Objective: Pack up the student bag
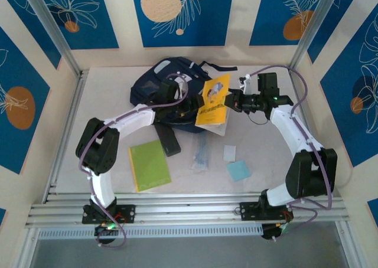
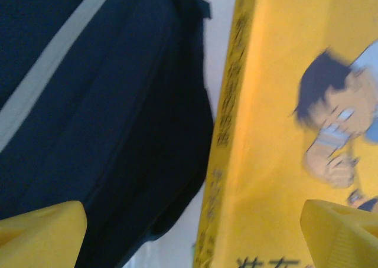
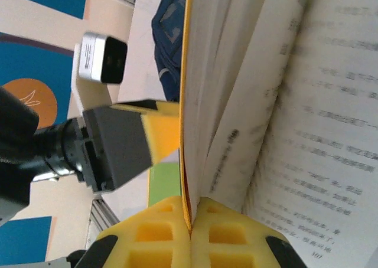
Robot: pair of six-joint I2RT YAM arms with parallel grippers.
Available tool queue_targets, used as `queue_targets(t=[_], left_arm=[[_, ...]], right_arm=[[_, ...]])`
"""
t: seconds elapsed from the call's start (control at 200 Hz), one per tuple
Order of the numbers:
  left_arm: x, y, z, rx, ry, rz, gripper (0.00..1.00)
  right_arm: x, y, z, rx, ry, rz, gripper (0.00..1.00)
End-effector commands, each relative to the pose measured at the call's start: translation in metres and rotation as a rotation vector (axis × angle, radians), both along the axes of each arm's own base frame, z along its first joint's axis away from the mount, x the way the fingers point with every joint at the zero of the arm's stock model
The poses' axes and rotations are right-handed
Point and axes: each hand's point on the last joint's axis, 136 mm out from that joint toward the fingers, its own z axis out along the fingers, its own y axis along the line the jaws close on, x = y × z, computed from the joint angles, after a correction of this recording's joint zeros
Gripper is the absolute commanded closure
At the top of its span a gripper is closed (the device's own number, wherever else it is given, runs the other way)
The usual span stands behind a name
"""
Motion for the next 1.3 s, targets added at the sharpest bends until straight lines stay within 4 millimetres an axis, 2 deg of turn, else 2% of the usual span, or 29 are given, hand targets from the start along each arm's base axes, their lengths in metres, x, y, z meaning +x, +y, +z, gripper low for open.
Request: queue_targets(t=[0.0,0.14,0.245,0.45,0.61,0.78,0.95,1.11,1.18,1.22,1.265,1.295], left_arm=[[0.005,0.014,0.021,-0.015,-0.060,0.037,0.07],[0.003,0.015,0.001,0.009,-0.027,0.035,0.07],[0.004,0.017,-0.012,0.039,-0.009,0.037,0.07],[0.007,0.016,-0.036,0.077,0.031,0.031,0.08],[0.004,-0.002,-0.041,0.034,0.057,-0.020,0.20],[-0.001,-0.020,-0.035,-0.014,0.044,-0.069,0.42],[-0.004,-0.035,-0.024,-0.108,0.049,-0.111,0.49],[-0.005,-0.038,-0.010,-0.150,0.039,-0.123,0.73],[-0.005,-0.036,0.001,-0.149,0.014,-0.118,0.84],[-0.005,-0.034,0.007,-0.148,-0.003,-0.115,0.89],[-0.004,-0.034,0.017,-0.154,-0.028,-0.114,0.93],[-0.002,-0.033,0.023,-0.160,-0.043,-0.110,0.95]], right_arm=[[0.015,0.010,-0.045,0.048,0.026,0.051,1.00],[0.018,0.010,-0.089,0.053,0.094,0.039,1.00],[0.018,-0.002,-0.117,-0.020,0.148,-0.007,1.00],[0.021,-0.021,-0.140,-0.132,0.190,-0.074,1.00],[0.023,-0.020,-0.152,-0.148,0.222,-0.073,1.00],[0.024,-0.019,-0.152,-0.146,0.222,-0.072,1.00],[0.026,-0.020,-0.147,-0.157,0.209,-0.075,1.00],[0.029,-0.022,-0.142,-0.166,0.204,-0.079,0.99],[0.030,-0.024,-0.137,-0.172,0.198,-0.085,0.93],[0.030,-0.026,-0.131,-0.179,0.196,-0.094,0.86],[0.029,-0.029,-0.124,-0.192,0.204,-0.111,0.75],[0.027,-0.033,-0.120,-0.210,0.224,-0.139,0.64]])
